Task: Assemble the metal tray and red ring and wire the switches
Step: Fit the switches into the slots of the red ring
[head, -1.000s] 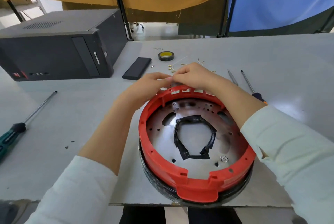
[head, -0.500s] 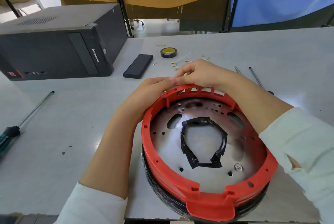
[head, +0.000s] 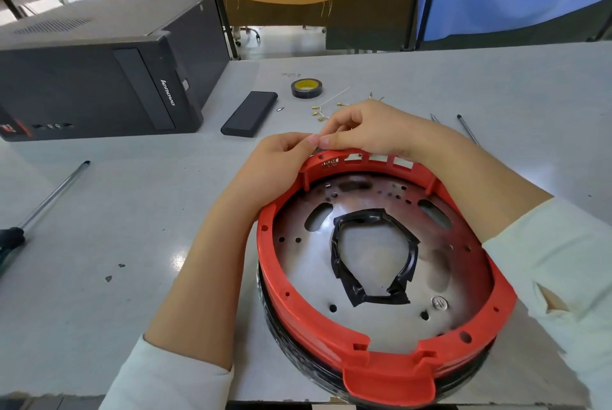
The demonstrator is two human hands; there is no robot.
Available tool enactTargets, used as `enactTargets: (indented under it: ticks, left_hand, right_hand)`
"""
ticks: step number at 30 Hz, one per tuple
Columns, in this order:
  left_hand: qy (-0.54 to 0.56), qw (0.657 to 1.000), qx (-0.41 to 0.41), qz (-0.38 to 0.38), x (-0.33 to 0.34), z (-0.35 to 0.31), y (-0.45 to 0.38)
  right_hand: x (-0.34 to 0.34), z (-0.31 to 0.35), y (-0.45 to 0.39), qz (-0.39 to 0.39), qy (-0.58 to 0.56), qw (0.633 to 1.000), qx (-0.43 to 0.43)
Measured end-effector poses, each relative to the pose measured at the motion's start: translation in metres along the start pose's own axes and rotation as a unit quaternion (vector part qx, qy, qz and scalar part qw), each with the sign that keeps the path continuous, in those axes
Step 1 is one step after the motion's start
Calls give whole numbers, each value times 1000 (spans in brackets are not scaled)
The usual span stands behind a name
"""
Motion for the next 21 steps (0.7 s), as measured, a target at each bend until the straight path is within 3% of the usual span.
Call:
enactTargets:
  ticks: [6,16,21]
  left_hand:
    - [-32,999,-31,-28,-4,6,-2]
    - [-40,999,-33,-13,-1,5,-2]
    - [-53,998,-33,-17,-1,5,-3]
  right_hand:
    - [0,1,1,6,15,1000,2]
    - [-6,-4,2,-18,11,1000,10]
    - [-2,-5,2,13,17,1000,14]
Point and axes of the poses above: each hand's wrist, its own y-axis away from the middle knuckle, its own x-axis out of the palm, z = x × y, the point moved 7 cm from there along -y, towards the middle knuckle, and after that the axes turned 3 degrees about -x, right-handed, at the moved point
